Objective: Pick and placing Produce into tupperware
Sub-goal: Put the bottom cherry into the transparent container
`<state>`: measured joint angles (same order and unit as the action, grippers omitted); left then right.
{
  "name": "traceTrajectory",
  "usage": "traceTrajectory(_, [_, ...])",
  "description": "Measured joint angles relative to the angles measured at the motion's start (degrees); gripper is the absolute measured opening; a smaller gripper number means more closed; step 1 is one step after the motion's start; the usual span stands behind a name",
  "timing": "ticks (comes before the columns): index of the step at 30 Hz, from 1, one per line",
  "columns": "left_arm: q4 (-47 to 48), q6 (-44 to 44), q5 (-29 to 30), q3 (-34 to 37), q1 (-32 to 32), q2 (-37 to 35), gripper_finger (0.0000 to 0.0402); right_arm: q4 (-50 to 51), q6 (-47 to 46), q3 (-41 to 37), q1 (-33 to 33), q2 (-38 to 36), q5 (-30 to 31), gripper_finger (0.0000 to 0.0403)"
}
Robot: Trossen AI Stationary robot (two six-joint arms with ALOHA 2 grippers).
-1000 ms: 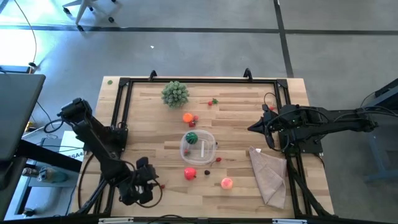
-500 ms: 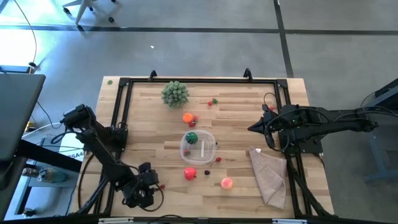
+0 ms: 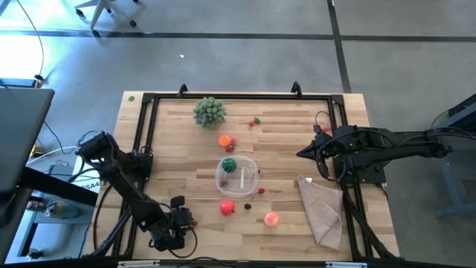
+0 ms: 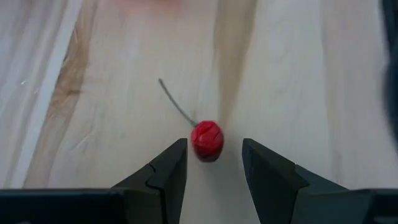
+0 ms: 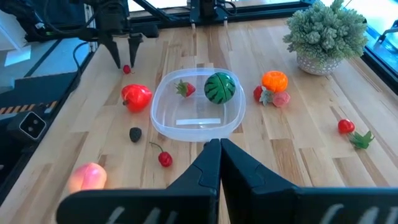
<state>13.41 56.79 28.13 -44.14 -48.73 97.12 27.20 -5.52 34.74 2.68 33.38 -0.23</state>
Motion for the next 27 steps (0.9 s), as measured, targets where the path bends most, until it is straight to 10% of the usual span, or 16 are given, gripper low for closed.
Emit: traceTrajectory(27, [-1.29,-4.50,4.25,0.00,0.02,2.98,0.0145,0.07,0.00,0.00,0.00,-0.02,0.00,0.0000])
